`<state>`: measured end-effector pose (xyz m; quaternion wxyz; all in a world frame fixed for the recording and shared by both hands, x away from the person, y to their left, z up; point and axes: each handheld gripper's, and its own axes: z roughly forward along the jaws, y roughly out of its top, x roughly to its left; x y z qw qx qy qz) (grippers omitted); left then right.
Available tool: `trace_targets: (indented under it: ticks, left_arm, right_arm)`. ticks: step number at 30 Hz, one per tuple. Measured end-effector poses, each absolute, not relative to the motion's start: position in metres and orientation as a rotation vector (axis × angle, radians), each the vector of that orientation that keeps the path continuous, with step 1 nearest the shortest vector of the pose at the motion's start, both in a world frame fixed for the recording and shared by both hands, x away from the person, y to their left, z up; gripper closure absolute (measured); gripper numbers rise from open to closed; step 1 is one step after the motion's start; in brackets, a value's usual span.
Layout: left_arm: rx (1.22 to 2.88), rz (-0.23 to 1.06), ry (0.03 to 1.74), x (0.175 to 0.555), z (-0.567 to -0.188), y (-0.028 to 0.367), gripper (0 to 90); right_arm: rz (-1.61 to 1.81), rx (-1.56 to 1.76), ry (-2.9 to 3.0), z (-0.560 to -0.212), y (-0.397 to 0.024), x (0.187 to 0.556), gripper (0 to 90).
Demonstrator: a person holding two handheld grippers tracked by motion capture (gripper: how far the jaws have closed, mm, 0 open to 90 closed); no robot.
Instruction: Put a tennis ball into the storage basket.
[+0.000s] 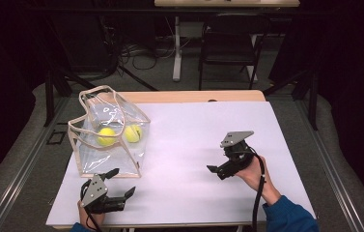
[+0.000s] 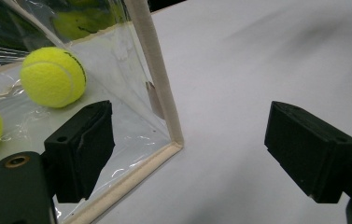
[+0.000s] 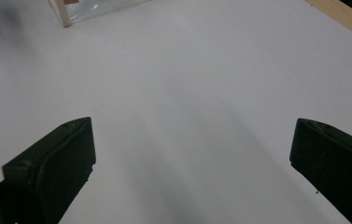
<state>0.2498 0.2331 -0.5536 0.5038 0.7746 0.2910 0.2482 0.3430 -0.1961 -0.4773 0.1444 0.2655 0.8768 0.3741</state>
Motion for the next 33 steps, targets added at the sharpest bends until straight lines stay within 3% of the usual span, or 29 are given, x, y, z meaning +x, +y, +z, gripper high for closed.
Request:
trace_targets:
  ticks: [33]
  left_arm:
    - [1.876,0.597,0.698,0.250,-0.554,0.232,15.9]
  right_arm:
    - [1.042,0.974,2.457,-0.539,-0.269,0.307,0.0]
